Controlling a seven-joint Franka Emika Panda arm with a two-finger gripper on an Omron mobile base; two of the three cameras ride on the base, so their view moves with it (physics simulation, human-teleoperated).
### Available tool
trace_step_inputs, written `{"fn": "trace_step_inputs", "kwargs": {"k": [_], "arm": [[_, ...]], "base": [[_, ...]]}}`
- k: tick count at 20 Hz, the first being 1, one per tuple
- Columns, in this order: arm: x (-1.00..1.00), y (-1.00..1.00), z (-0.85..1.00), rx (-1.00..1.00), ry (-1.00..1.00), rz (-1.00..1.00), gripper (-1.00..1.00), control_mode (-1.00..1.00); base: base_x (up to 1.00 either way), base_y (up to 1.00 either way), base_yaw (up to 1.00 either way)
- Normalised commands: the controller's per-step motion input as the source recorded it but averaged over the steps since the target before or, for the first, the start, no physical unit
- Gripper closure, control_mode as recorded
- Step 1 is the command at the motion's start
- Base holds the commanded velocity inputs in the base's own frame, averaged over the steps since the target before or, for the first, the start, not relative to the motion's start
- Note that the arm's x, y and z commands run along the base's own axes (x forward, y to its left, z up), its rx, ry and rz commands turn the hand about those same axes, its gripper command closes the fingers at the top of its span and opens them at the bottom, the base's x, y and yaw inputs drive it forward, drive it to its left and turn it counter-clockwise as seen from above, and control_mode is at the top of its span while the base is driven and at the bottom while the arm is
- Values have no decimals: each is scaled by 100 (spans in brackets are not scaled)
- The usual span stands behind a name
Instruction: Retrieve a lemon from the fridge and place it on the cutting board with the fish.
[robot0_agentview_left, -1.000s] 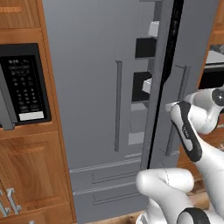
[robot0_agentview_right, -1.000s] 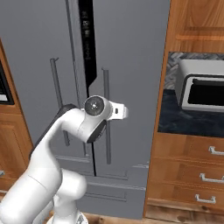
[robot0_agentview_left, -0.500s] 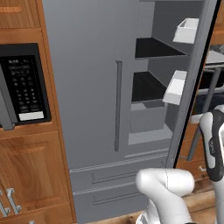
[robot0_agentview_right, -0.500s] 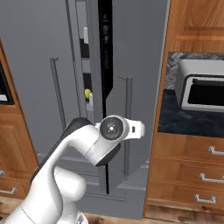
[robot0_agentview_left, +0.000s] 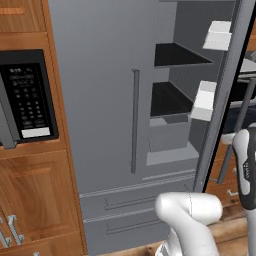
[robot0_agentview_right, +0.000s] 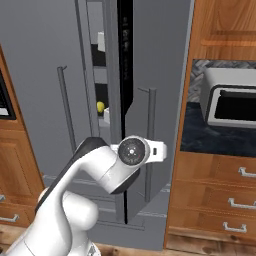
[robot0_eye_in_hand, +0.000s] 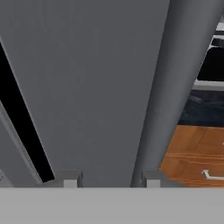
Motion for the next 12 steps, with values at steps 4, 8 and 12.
{"fn": "trace_step_inputs", "kwargs": {"k": [4, 8, 12], "arm": [[-54, -13, 12, -2, 5, -4, -100, -100], [-75, 11, 20, -11, 10, -8, -100, -100], [-49, 76, 16, -25, 20, -1, -100, -100]], "base": [[0, 0, 0], [0, 0, 0], [0, 0, 0]]}}
